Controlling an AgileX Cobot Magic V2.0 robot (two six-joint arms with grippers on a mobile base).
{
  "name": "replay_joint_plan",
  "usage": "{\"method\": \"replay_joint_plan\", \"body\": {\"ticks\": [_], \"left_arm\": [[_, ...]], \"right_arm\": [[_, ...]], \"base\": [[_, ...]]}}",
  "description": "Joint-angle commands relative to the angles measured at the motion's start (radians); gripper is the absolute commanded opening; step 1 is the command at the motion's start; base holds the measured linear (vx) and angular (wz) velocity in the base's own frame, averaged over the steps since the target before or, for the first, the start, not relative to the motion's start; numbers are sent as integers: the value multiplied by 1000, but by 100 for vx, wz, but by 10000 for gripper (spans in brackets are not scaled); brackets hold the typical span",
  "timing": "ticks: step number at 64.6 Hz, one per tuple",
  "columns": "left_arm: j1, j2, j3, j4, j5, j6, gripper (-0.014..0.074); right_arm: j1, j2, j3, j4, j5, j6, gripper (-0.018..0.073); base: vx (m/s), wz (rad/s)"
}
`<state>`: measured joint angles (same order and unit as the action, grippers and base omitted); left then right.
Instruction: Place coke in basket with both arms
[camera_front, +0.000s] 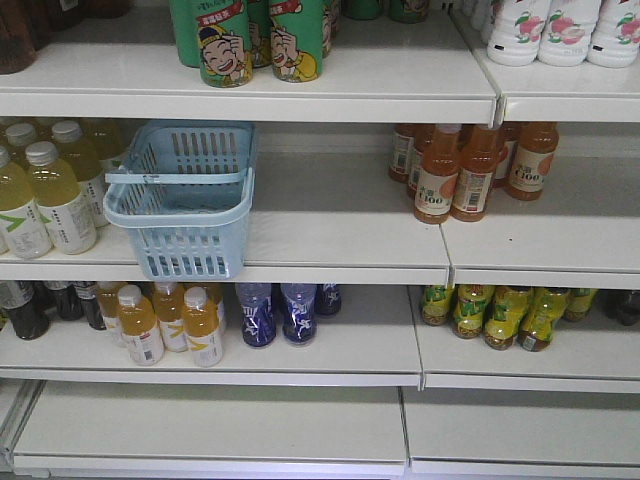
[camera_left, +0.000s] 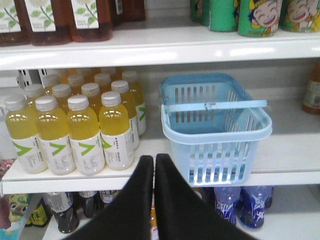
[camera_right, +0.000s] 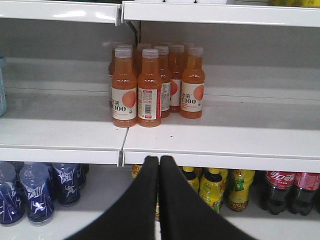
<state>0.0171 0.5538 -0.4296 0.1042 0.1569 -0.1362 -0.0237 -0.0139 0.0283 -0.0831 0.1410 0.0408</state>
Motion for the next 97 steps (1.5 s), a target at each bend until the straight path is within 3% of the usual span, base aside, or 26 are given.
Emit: {"method": "replay_joint_plan", "body": {"ticks": [1,39,48,68,77,86,90,97], "left_arm": [[0,47,-38,-4,-86,-17,-6],[0,58,-38,-9,-97,-38,30],[0,58,-54,-8,-60,-30,129],[0,58,-88,7,-31,-3,502],[0,58,-88,0,-33,-6,549],[0,58,-88,-137,-36,-74,538],[0,76,-88,-259,-49,-109,533],[-11,125,-88,-551,-67,-116,521]], "right_arm": [[-3,-14,11,-2,-78,-4,-10],[-3,-14,11,-2,-78,-4,-10],[-3,-14,11,-2,-78,-4,-10],[-3,-14,11,-2,-78,-4,-10],[-3,-14,11,-2,-78,-4,-10],[-3,-14,11,-2,-78,-4,-10],[-3,-14,11,-2,-78,-4,-10],[-3,-14,11,-2,-78,-4,-10]], "base": [[0,0],[0,0],[0,0],[0,0],[0,0],[0,0],[0,0],[0,0]]}}
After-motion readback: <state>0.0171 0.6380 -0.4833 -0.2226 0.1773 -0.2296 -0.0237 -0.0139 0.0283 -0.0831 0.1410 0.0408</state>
